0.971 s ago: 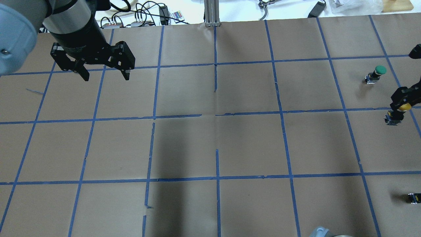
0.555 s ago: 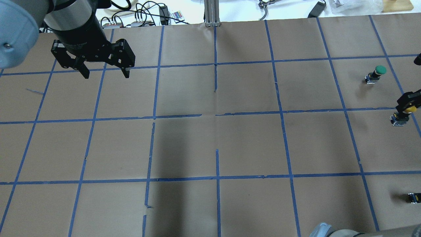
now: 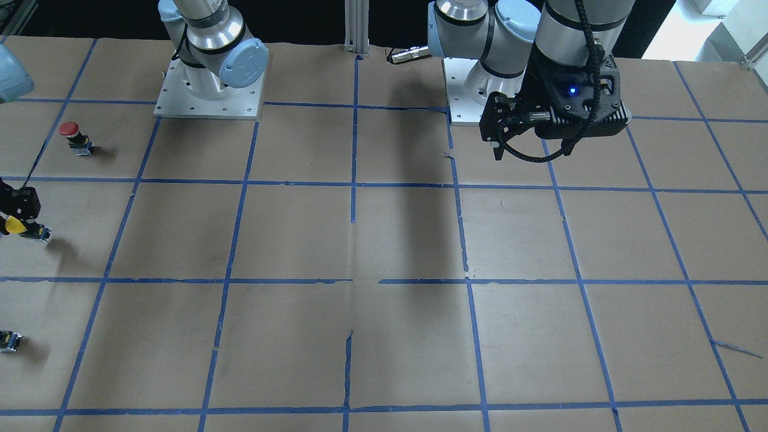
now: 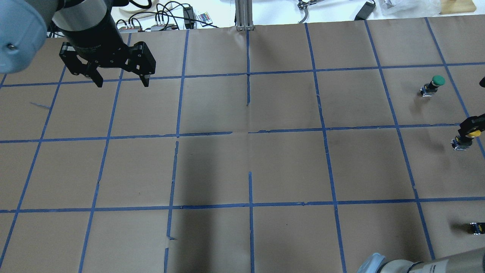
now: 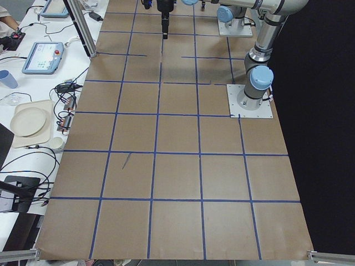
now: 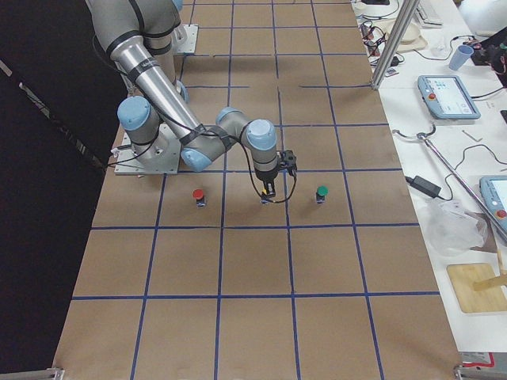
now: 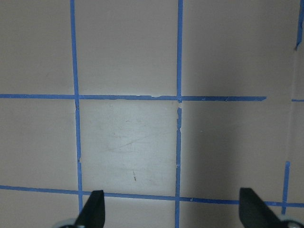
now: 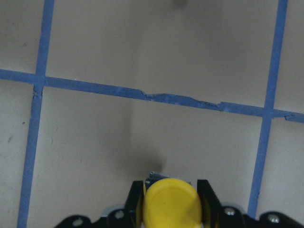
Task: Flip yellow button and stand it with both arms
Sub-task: 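Lower the button upright onto the table with the right gripper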
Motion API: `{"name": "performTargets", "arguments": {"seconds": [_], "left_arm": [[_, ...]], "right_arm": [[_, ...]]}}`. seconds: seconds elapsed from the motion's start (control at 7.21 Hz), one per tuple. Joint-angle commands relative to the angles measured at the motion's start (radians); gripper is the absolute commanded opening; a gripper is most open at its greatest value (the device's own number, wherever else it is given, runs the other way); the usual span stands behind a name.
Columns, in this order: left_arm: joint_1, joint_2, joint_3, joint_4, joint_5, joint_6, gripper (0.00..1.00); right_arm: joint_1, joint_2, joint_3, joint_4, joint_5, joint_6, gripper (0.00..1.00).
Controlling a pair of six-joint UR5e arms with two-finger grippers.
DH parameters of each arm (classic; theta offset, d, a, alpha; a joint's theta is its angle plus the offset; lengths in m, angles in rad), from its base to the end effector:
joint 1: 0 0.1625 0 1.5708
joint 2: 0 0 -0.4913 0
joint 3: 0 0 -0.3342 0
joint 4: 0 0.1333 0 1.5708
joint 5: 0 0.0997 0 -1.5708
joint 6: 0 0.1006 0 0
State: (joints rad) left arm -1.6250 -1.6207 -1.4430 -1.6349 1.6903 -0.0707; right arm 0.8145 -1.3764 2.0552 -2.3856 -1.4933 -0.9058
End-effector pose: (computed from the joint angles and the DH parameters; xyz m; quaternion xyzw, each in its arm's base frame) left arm -0.1460 -0.4515 0.5807 -0.0086 0.9982 -0.0106 0.0592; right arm -0.2181 -0.4368 0.3489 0.0771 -0.9940 0.0743 0.0241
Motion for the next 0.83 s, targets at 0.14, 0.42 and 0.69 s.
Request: {"name": "performTargets", "arguments": {"seconds": [0.14, 0.42, 0.69], "left_arm": [[-0.001, -0.019, 0.042, -0.016, -0.001, 0.0, 0.99], [-0.004, -0.021, 0.046, -0.019, -0.003, 0.0, 0.99], [-0.004, -0.021, 0.052, -0.075, 0.003, 0.015, 0.99]], "right_arm": [[-0.003, -0.027, 0.042, -0.024, 0.053, 0.002, 0.16], [-0.006, -0.026, 0.043, -0.021, 0.051, -0.002, 0.17], [-0.012, -0.024, 0.043, -0.014, 0.05, -0.001, 0.28]]}}
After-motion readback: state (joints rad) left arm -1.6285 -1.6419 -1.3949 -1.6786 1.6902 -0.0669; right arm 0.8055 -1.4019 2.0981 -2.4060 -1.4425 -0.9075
